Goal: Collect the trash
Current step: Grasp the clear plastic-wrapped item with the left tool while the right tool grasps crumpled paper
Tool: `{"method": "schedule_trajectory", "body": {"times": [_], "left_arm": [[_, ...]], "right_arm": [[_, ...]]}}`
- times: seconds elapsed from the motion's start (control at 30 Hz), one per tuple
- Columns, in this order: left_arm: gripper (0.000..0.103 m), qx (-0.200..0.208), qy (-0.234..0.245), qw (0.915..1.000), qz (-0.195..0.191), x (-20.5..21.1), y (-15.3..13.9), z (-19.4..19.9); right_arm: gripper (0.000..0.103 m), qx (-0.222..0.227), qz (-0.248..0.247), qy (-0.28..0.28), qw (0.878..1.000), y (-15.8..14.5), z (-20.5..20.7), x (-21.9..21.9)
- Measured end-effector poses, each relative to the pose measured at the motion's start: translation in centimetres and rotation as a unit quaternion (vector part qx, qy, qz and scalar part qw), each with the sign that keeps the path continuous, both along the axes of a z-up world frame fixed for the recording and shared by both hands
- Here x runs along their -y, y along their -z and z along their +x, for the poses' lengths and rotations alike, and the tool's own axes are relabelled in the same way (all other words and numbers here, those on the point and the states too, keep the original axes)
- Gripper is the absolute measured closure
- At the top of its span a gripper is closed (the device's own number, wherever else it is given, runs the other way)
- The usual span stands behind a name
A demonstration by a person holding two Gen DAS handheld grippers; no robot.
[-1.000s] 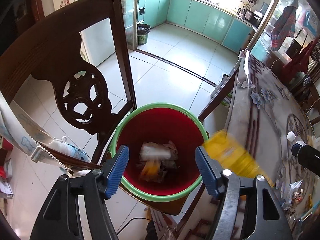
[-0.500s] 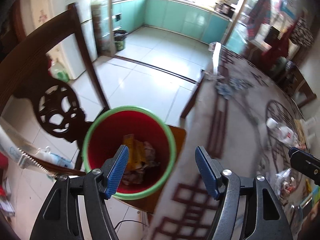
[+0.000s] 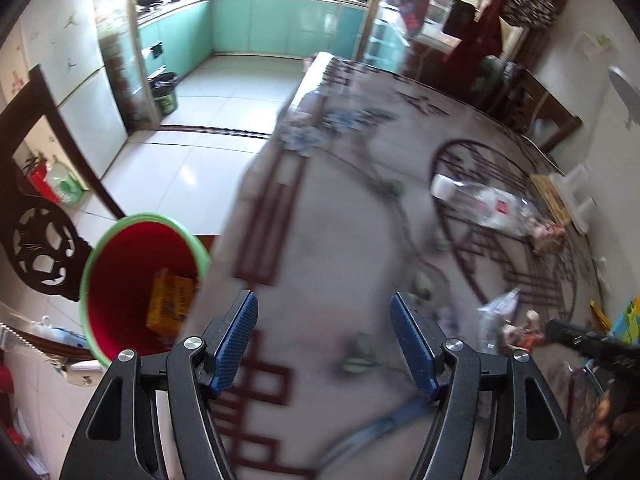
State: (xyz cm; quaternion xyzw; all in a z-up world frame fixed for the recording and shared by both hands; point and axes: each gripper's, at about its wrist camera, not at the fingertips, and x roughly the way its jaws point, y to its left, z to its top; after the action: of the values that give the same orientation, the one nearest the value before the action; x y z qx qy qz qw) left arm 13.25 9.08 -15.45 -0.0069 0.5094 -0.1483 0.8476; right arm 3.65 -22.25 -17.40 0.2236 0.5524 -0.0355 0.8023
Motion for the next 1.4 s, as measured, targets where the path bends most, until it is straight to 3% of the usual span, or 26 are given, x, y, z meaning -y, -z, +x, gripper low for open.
{"method": "schedule_trajectory", "body": {"times": [0.2,0.23,0.3,0.33,0.4,0.57,0.77,1.17,1.2,1.27,1.4], "left_arm": [[0.035,-0.008,0.028,0.9995,0.008,5.1,0.3,-2.3],[0.035,-0.012,0.033,0.9993,0.008,6.1,0.4,-2.7],[0.035,-0.016,0.041,0.9990,0.010,7.5,0.7,-3.3],[0.035,-0.019,0.047,0.9987,0.011,8.4,0.9,-3.7],[0.035,-0.023,0.055,0.9982,0.011,9.5,1.1,-4.4],[0.035,-0.038,0.075,0.9964,0.011,12.7,2.4,-5.2],[0.035,-0.065,0.089,0.9936,0.021,15.8,5.0,-5.1],[0.036,-0.080,0.090,0.9921,0.037,18.2,7.5,-3.9],[0.040,-0.077,0.092,0.9922,0.037,18.2,7.4,-3.9],[0.084,-0.082,0.098,0.9914,0.030,18.1,7.5,-3.8],[0.096,-0.074,0.092,0.9928,0.020,17.3,6.7,-3.6]], "right_arm": [[0.029,-0.032,0.044,-0.029,0.998,3.7,-0.9,1.3],[0.034,-0.035,0.045,-0.039,0.998,4.2,-0.9,1.2],[0.061,-0.038,0.044,-0.050,0.997,5.0,-1.0,1.4],[0.062,-0.033,0.050,-0.050,0.997,4.9,-1.2,1.7],[0.072,-0.017,0.052,-0.049,0.997,4.2,-1.6,2.6],[0.074,0.030,0.013,-0.044,0.999,1.2,-2.6,4.9],[0.074,0.060,0.010,-0.031,0.998,-1.3,-3.8,7.1],[0.074,0.062,0.006,-0.037,0.997,-1.4,-3.3,7.5],[0.074,0.063,0.006,-0.038,0.997,-1.4,-3.3,7.5],[0.074,0.064,0.008,-0.041,0.997,-1.5,-3.1,7.2],[0.074,0.067,0.007,-0.051,0.996,-1.9,-2.6,6.3]]}}
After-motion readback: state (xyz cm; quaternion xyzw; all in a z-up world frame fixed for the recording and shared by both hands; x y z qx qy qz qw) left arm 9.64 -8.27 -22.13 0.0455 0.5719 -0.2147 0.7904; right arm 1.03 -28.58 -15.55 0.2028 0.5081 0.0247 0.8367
